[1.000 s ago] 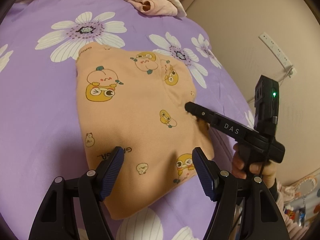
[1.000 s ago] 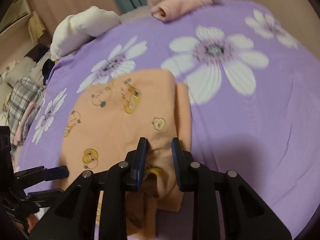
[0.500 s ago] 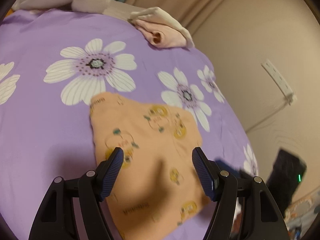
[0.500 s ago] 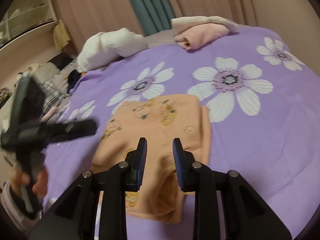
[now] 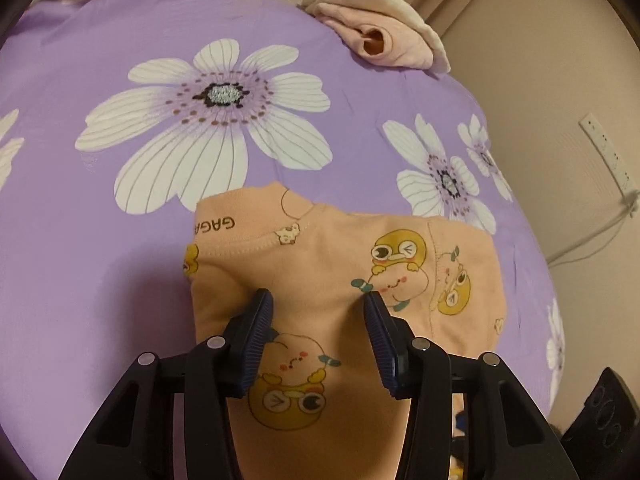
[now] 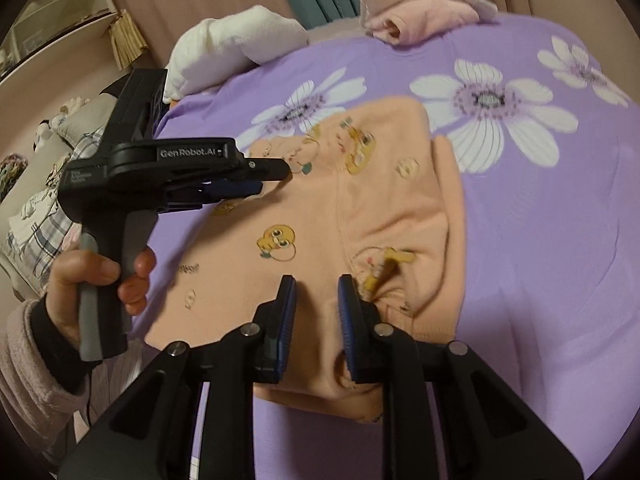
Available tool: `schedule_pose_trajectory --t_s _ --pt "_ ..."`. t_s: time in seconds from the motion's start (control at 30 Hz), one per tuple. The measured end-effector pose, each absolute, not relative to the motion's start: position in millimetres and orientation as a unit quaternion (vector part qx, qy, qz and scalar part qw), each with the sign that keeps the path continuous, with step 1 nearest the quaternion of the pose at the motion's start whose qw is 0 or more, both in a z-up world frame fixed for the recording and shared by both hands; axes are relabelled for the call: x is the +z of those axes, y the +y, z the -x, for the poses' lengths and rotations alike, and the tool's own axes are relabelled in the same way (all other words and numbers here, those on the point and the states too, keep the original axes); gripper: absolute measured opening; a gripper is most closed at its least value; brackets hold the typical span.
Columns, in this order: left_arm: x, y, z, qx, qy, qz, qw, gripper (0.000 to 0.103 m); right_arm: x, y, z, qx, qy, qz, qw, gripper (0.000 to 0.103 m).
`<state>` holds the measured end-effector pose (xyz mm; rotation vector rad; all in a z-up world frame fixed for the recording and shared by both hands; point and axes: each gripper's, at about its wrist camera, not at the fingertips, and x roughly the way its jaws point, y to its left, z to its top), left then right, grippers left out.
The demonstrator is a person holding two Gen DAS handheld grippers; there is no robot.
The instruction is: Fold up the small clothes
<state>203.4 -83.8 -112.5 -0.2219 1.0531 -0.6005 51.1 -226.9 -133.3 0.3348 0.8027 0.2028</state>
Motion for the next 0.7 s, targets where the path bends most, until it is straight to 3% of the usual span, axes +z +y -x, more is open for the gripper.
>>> schedule_pose_trajectory --t_s 0.4,0.7 --pt "-75 -57 -137 -0.306 0.452 0.091 0.833 0.049 -138 -231 -47 0.096 0.386 -0.198 0.896 0.02" --pt "-81 -54 -80 -0.334 0.439 0.033 0.833 0.049 -136 -223 -41 0.066 0.389 -0.193 0.898 0.02"
